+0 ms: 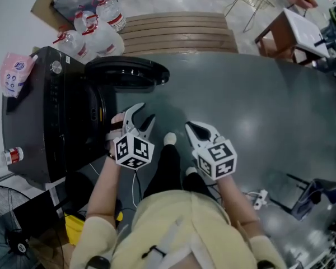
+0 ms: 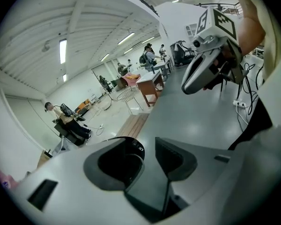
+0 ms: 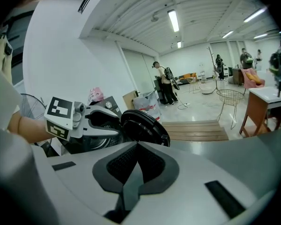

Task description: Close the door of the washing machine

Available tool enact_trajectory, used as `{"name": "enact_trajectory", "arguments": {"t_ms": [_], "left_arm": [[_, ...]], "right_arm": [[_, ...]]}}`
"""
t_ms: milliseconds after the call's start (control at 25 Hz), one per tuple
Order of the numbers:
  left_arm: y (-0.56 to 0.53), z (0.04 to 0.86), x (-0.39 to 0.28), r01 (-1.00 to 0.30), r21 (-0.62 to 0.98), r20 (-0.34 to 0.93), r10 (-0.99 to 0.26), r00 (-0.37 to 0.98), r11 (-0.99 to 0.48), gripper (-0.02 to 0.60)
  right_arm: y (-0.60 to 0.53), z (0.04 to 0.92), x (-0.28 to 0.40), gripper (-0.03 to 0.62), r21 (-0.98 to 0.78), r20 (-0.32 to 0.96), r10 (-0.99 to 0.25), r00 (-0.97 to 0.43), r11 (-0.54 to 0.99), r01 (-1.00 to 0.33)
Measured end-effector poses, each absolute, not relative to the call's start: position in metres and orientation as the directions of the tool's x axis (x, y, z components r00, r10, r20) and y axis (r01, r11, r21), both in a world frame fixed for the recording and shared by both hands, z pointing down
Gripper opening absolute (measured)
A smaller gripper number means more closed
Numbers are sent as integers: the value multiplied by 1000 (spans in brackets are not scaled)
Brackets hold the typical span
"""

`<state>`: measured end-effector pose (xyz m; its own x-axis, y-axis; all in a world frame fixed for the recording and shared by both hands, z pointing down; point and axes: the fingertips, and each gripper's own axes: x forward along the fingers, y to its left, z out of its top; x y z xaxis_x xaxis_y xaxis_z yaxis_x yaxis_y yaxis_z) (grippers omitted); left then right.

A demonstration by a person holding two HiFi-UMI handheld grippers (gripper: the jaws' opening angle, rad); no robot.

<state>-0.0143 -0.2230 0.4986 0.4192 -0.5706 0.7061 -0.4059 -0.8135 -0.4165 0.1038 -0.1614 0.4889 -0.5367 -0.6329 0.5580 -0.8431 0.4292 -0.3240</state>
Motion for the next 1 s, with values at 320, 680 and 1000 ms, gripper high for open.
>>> {"name": "enact_trajectory", "arguments": {"t_ms": [320,680,1000], "left_arm": [[-294,535,-13,-266,-439,749,-513,418,-858,183],[-361,556,-17,-119,-467,796,-475,374,-876,183],[-403,576,-14,45,-421,864,-385,323,-906,183]], "right_arm": [[-205,524,94,6,-344,604,-606,-518,389,-855],[-242,551,105,6,-343,633,-617,-467,317,-884],[-255,570,96,6,-332,668,-597,-445,295,-896]]}}
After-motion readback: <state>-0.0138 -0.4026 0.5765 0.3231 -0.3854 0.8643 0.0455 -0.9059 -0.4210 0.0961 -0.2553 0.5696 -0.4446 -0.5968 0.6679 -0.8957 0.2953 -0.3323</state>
